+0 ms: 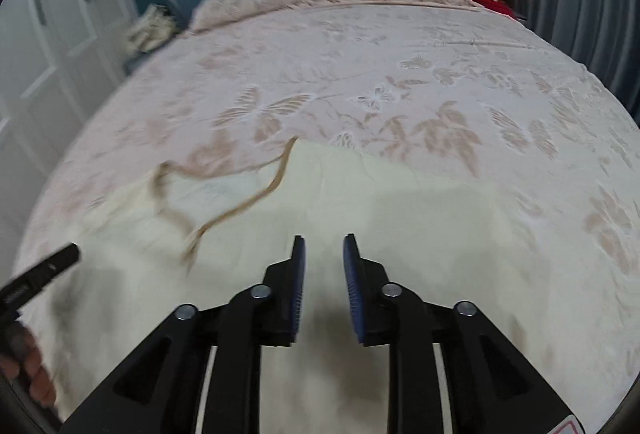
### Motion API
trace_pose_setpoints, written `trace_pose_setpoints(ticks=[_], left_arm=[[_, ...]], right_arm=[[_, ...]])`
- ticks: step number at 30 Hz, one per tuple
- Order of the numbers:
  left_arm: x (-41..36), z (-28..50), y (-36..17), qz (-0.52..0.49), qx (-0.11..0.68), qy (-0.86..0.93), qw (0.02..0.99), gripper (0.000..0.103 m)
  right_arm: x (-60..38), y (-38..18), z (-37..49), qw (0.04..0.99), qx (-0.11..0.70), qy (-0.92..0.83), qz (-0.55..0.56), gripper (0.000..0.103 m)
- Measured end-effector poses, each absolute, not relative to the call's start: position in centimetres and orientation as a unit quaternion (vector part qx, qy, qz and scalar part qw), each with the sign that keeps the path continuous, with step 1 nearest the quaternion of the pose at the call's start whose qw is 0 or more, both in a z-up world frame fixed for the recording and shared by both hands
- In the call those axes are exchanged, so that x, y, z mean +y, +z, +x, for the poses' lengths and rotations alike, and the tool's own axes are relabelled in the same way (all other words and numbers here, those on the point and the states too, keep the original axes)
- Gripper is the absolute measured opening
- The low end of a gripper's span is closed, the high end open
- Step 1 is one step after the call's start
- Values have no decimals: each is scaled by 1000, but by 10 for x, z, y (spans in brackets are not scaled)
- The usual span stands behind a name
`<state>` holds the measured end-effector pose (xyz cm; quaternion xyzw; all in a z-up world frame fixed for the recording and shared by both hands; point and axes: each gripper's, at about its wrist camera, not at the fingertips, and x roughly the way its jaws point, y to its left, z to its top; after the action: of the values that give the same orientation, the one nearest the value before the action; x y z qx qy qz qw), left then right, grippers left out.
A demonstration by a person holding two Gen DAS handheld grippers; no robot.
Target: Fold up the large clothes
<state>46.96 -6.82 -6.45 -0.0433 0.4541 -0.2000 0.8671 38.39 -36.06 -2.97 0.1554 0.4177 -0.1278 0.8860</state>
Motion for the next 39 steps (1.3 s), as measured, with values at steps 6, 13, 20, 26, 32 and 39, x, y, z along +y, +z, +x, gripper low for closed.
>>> trace_pose_setpoints(ticks=[6, 13, 20, 26, 32, 39], left_arm=[[-10, 352, -55, -5, 476, -230, 849, 68], [90, 241, -69, -7, 504, -175, 846, 75], [159, 192, -99, -113, 543, -145, 819, 75], [138, 183, -98, -118, 535, -166, 820, 70], [124, 173, -89, -108, 539, -184, 815, 22], [133, 141, -28, -105, 491, -237, 832, 7]], right_arm=[[-346, -2, 232, 892, 418, -101, 138, 56], [-357, -25, 57, 867, 457, -148, 134, 73], [-377, -69, -3, 819, 491, -197, 221, 73], [-375, -80, 9, 816, 484, -182, 259, 73], [-371, -74, 9, 817, 463, -144, 313, 8], [-347, -4, -19, 859, 443, -91, 241, 4]])
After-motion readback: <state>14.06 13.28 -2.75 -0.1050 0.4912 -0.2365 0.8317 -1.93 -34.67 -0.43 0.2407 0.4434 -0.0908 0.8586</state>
